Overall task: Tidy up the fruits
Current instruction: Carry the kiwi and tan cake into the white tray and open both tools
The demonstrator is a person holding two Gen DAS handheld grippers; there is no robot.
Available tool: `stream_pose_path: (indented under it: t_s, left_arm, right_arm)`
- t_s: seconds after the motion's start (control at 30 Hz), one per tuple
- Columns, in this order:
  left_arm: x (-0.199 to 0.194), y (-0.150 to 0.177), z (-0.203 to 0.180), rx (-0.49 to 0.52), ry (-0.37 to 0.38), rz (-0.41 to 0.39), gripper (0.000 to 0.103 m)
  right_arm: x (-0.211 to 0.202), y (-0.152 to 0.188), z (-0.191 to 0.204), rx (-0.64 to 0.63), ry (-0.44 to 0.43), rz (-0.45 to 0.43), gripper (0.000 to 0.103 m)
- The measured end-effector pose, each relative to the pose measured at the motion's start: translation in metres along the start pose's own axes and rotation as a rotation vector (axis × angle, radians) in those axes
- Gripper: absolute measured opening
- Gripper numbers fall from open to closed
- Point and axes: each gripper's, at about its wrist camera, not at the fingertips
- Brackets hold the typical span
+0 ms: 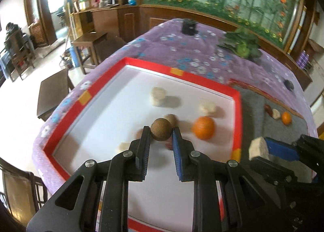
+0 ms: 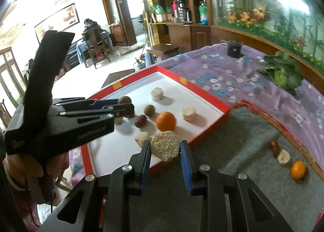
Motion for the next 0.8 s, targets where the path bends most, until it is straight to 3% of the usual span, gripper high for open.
stream_pose_path:
  t_s: [0.37,0.6,0.8]
  left_arm:
    - [0.013,-0.002,0.041,-0.066,-0.031,0.012,0.021]
    - [0.030,-0.009,0.042,-0.065,-0.022,0.037,0.021]
    - [0.044,-0.016,0.039,-0.042,-0.030,0.069,0.021]
  right_arm:
    - [0.035,-0.002,0.031,-0.057,-0.025,0.070,0.027]
    - [0.055,-0.011,0.027,-0.008,-0.071,0.119,0.027]
    - [0.072,-0.019,0.022,0.000,-0.047,0.145,0.027]
Point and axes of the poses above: each gripper's, at about its wrist camera, not at the fingertips, and x roughly the way its jaws point, z to its left, y to its underside, and after that the axes turned 15 degrees about x, right-handed
